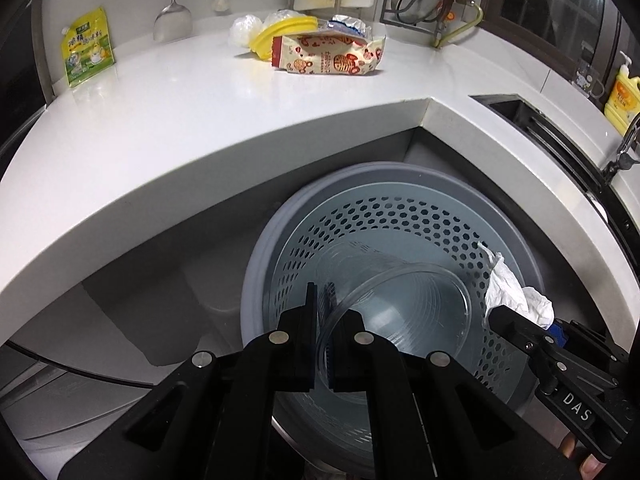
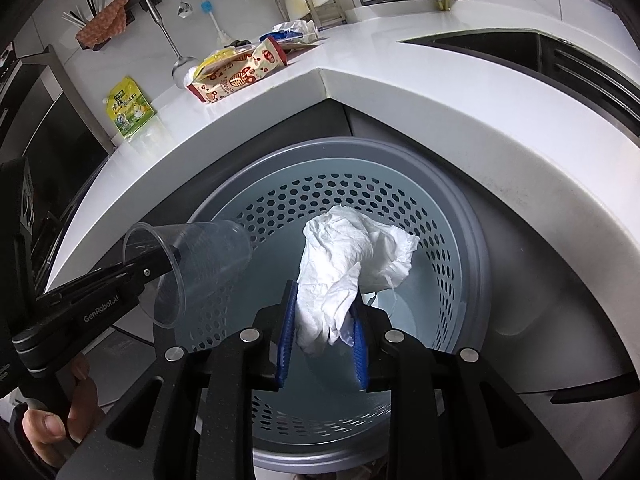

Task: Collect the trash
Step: 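Carry tissue and cup over the bin and open both grippers, then move both tools back toward the trash pile on the counter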

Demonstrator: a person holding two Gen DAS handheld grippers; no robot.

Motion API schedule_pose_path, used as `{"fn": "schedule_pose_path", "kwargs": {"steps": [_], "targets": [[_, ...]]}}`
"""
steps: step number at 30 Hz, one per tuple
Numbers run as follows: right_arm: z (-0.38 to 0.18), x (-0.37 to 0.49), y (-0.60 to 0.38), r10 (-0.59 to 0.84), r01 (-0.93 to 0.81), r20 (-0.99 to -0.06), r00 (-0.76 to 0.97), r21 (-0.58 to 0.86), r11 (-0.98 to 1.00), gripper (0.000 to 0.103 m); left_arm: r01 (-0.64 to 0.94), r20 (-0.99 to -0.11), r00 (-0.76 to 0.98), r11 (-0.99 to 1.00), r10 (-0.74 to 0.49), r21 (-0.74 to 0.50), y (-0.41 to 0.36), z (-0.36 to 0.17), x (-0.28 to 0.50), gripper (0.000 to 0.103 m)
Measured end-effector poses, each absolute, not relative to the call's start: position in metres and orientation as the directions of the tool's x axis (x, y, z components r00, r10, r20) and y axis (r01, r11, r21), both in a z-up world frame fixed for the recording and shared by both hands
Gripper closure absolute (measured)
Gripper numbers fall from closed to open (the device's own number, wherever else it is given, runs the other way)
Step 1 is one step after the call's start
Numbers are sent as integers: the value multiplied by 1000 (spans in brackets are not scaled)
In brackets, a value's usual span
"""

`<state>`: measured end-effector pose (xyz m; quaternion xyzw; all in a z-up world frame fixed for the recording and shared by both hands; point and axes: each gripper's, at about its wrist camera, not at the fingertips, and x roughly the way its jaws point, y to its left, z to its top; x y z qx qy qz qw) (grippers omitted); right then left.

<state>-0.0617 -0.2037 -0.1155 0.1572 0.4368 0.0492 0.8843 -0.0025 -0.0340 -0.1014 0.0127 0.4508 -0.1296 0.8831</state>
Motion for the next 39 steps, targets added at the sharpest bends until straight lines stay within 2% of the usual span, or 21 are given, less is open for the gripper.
{"fn": "schedule_pose_path", "kwargs": {"steps": [5, 7, 9, 10, 11, 12, 13, 21, 24, 26, 28, 39], "targets": [[-120, -59, -205, 226, 58, -762, 607, 326, 943, 72, 233, -815, 544, 969, -203, -85, -35, -107, -1, 97], [-120, -59, -206, 226, 60, -759, 611, 328, 943, 67, 233, -818, 541, 969, -197, -79, -36, -108, -2, 97], [-119, -61, -207, 226, 59, -754, 617, 331, 942, 58, 231, -816, 544, 970, -193, -76, -36, -107, -2, 92], [-118, -62, -207, 225, 59, -751, 621, 331, 942, 58, 231, -815, 547, 970, -193, -74, -36, -107, -3, 83], [-117, -62, -208, 225, 57, -748, 625, 331, 942, 57, 229, -812, 552, 971, -190, -71, -36, -107, -4, 68], [-116, -62, -208, 224, 57, -746, 627, 331, 942, 57, 224, -809, 559, 972, -184, -67, -36, -106, -4, 60], [-115, -63, -209, 223, 57, -744, 630, 331, 942, 57, 218, -799, 573, 974, -180, -64, -35, -103, -6, 46], [-113, -67, -212, 224, 55, -732, 643, 337, 940, 57, 221, -788, 590, 974, -173, -49, -36, -98, -8, 40], [-112, -68, -212, 223, 57, -729, 647, 337, 940, 56, 213, -783, 599, 976, -165, -43, -35, -97, -8, 31], [-111, -68, -213, 222, 57, -726, 651, 338, 939, 56, 202, -776, 611, 979, -154, -36, -33, -95, -9, 18], [-110, -69, -213, 220, 57, -723, 654, 338, 939, 54, 189, -767, 624, 981, -148, -35, -31, -93, -10, 13], [-100, -72, -211, 198, 54, -711, 674, 315, 948, 49, 141, -733, 672, 990, -111, -20, -17, -83, -11, 8]]}}
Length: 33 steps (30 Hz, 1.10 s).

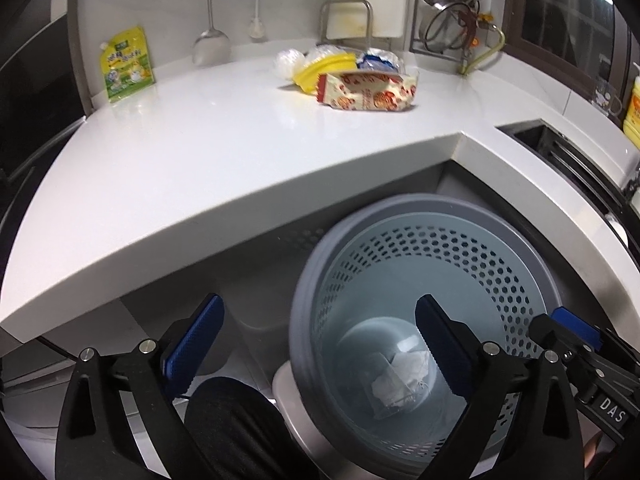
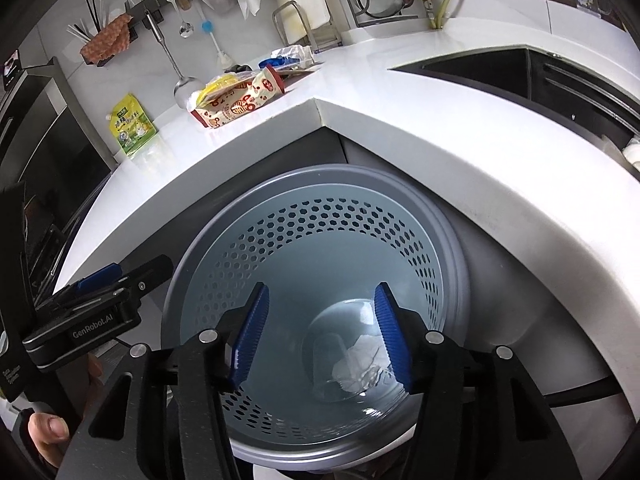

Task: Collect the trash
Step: 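Move both tools back toward the trash pile on the counter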

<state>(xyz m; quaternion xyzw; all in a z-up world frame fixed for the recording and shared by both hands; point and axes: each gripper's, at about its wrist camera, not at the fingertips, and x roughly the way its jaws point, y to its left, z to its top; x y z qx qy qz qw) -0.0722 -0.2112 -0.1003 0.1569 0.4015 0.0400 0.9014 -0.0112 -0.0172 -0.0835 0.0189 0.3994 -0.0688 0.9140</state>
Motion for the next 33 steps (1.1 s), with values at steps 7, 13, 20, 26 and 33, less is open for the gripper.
{"fn": "schedule_pose_path", "kwargs": {"steps": [7, 13, 20, 26, 33], "targets": [[-94, -72, -211, 192, 51, -704, 683, 308, 950, 48, 151, -701, 704, 988, -112, -6, -16, -72, -17, 7], [-88, -69, -214, 189, 55, -698, 691, 311, 949, 48, 168, -685, 716, 986, -136, -20, -13, -66, -19, 7], [-74, -58, -215, 186, 43, -677, 712, 306, 951, 48, 164, -668, 732, 986, -137, -23, -9, -56, -14, 7], [-64, -46, -207, 202, 9, -664, 720, 300, 954, 47, 148, -657, 743, 989, -126, -22, 0, -48, -5, 7], [-57, -24, -191, 235, -43, -649, 724, 297, 954, 44, 138, -640, 757, 989, -135, -46, 16, -41, 7, 7]]}}
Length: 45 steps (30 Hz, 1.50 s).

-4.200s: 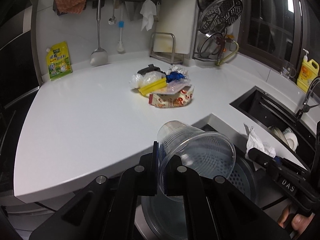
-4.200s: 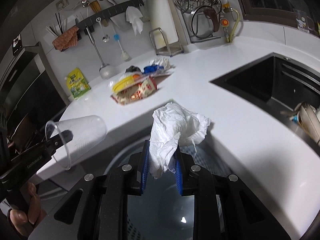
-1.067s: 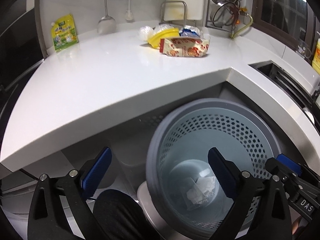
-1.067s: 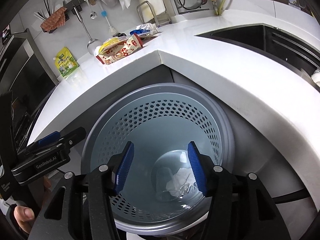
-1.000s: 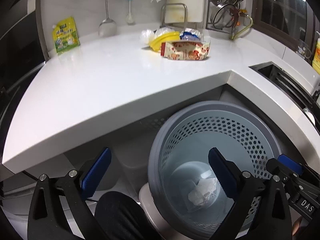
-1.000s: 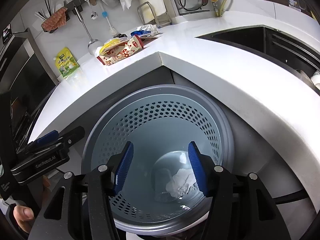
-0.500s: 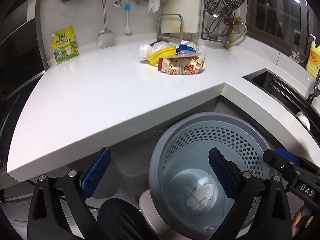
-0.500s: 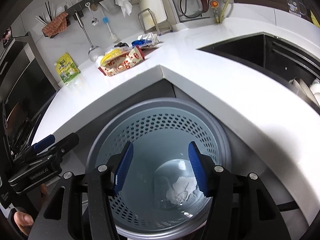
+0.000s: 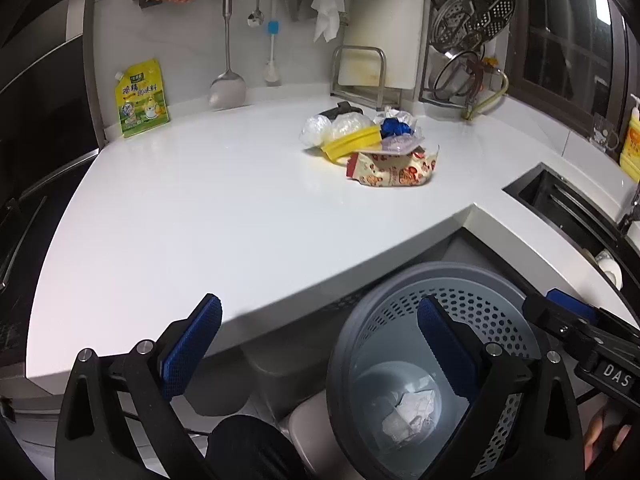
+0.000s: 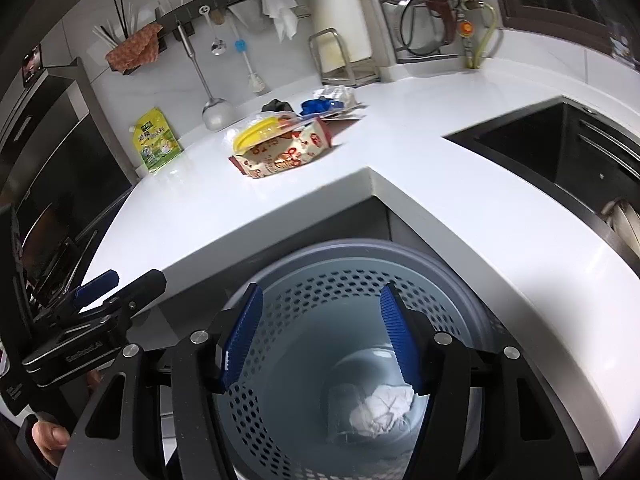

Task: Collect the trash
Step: 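Move both tools back toward the trash pile on the counter, then grasp the printed snack wrapper with the right gripper and lift it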

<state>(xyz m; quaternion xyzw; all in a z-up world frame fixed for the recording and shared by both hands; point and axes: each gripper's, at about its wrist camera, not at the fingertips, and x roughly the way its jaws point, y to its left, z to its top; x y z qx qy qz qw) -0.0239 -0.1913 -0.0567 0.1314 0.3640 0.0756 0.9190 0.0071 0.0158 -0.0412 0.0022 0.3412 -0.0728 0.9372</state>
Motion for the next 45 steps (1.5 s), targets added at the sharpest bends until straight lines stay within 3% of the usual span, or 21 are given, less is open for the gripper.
{"fn": "schedule_pose_path", "kwargs": {"steps": [6, 19, 31, 45], "targets": [[-48, 3, -180, 249, -74, -642, 725, 287, 955, 41, 144, -625, 762, 985, -173, -96, 28, -29, 23, 7], [-44, 81, -179, 250, -125, -663, 705, 230, 965, 37, 102, -638, 761, 993, -119, -64, 33, -23, 67, 7], [-49, 148, -182, 300, -244, -740, 602, 187, 951, 35, 77, -659, 745, 994, -106, -73, 27, -32, 93, 7], [-50, 191, -164, 321, -387, -783, 533, 111, 915, 26, 87, -676, 725, 991, -131, -98, 18, -36, 103, 7]]}}
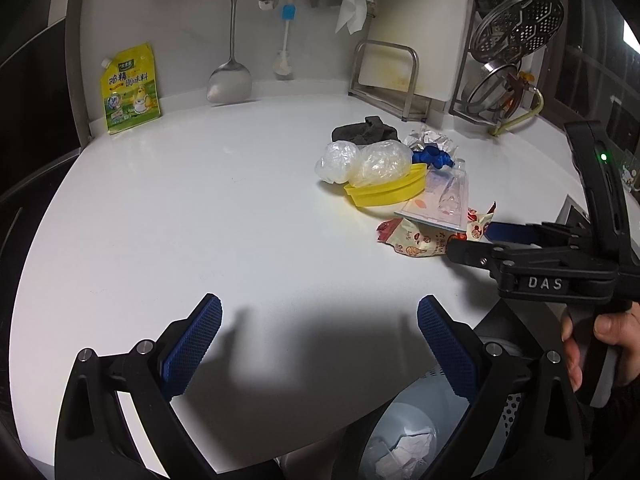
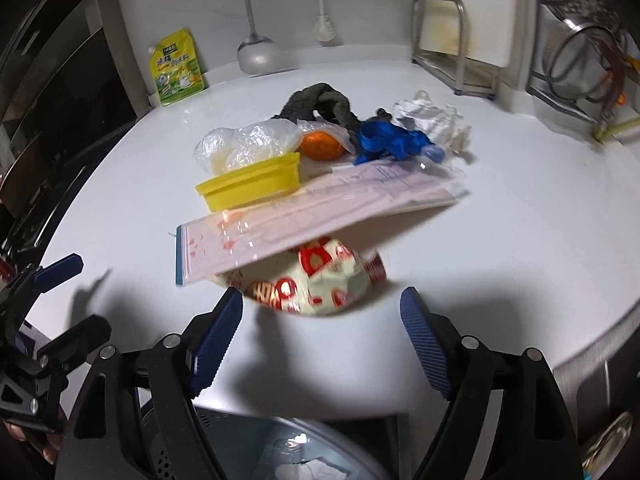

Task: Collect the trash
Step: 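Grasp the printed snack wrapper with the right gripper and lift it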

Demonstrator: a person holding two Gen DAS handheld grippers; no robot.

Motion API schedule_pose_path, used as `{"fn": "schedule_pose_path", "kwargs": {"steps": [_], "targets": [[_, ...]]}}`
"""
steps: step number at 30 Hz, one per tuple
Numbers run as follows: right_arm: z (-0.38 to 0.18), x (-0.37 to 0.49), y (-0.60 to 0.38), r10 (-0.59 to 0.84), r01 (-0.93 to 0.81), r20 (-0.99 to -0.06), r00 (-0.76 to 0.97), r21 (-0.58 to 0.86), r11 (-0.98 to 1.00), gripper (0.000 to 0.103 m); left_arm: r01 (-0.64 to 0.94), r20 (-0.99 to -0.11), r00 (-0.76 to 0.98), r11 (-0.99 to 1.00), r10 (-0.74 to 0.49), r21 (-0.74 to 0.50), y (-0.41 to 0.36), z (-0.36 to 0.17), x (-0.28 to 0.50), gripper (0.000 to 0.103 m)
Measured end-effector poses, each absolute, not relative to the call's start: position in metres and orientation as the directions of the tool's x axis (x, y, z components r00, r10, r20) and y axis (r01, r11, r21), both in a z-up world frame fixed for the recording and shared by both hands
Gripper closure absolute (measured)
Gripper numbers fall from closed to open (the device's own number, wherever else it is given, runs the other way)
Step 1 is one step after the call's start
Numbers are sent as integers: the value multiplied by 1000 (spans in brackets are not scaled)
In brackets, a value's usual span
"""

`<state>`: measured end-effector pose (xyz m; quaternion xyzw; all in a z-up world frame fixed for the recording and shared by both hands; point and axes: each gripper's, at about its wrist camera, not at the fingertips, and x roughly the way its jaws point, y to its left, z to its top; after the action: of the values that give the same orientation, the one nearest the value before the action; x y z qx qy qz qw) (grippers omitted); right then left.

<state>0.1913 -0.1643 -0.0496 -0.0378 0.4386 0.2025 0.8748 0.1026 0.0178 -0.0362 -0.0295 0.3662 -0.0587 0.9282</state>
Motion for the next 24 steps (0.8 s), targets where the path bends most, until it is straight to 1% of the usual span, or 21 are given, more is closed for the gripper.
{"fn": "schedule_pose_path", "kwargs": {"steps": [7, 13, 14, 15, 16, 17, 18, 24], "targets": [[-52, 202, -142, 336, -468, -790, 513, 71, 881, 25, 74, -680, 724, 993, -117, -92, 20, -37, 104, 7], [-48, 198, -130, 366, -500, -757, 541, 60, 864, 26, 69, -684, 719, 993, -119, -100, 21, -38, 104, 7], [-48, 197, -130, 372, -502, -752, 545, 63, 863, 33, 69, -684, 719, 992, -120, -101, 21, -38, 104, 7], [-47, 196, -129, 382, -505, -747, 545, 72, 860, 45, 70, -684, 720, 992, -120, -100, 21, -38, 104, 7], [-47, 194, -129, 391, -507, -744, 542, 82, 858, 51, 71, -683, 721, 993, -119, -98, 20, -38, 103, 7], [-47, 193, -130, 392, -503, -743, 543, 85, 860, 59, 72, -682, 722, 993, -119, -97, 20, -37, 103, 7], [-46, 192, -130, 394, -501, -740, 545, 90, 861, 62, 72, -681, 723, 993, -119, -97, 20, -37, 102, 7], [-47, 175, -140, 422, -462, -710, 564, 153, 874, 63, 73, -679, 724, 992, -121, -98, 20, -37, 100, 7]]}}
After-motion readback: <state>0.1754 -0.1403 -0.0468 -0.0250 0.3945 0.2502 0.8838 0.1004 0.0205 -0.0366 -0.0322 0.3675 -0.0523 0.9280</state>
